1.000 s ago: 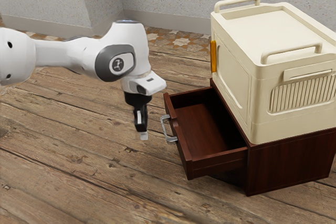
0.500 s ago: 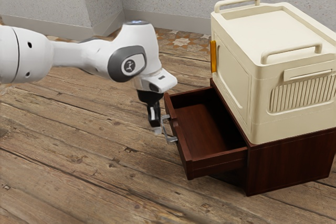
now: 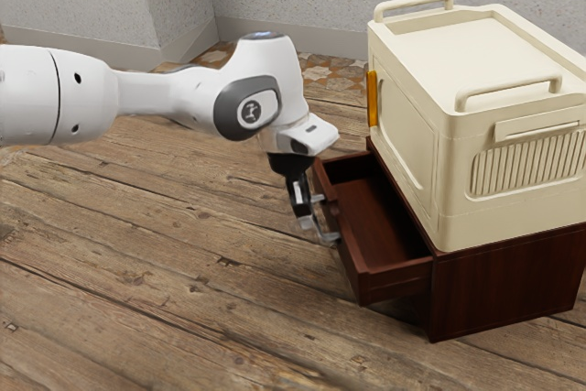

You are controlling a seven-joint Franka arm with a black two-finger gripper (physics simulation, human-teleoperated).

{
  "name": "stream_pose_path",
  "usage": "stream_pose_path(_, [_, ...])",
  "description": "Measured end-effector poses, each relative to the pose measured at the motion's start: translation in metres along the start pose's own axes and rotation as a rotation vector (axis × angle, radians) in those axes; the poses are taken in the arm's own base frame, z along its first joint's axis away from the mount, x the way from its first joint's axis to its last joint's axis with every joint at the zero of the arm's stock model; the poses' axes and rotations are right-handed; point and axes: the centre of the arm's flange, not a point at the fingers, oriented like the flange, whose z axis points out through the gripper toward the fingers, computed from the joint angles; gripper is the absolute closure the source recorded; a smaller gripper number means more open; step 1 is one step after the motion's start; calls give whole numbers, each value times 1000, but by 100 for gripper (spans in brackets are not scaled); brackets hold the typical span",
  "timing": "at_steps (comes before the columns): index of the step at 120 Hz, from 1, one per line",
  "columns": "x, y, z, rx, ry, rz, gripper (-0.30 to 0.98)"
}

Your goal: Push the drawer handle with one arm to close the drawer

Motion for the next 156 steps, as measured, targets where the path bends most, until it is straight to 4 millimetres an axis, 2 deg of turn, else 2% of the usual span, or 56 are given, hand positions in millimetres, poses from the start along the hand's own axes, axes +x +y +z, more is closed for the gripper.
stream_pose_path(39, [26,-8,9,-15,29,-26,79])
stream_pose_path(77, [41,-28,11,-14,61,-75,79])
stream_pose_path(141, [79,-20,7,-8,107,-69,79])
stream_pose_path(156, [91,-12,8,-10,117,-56,79])
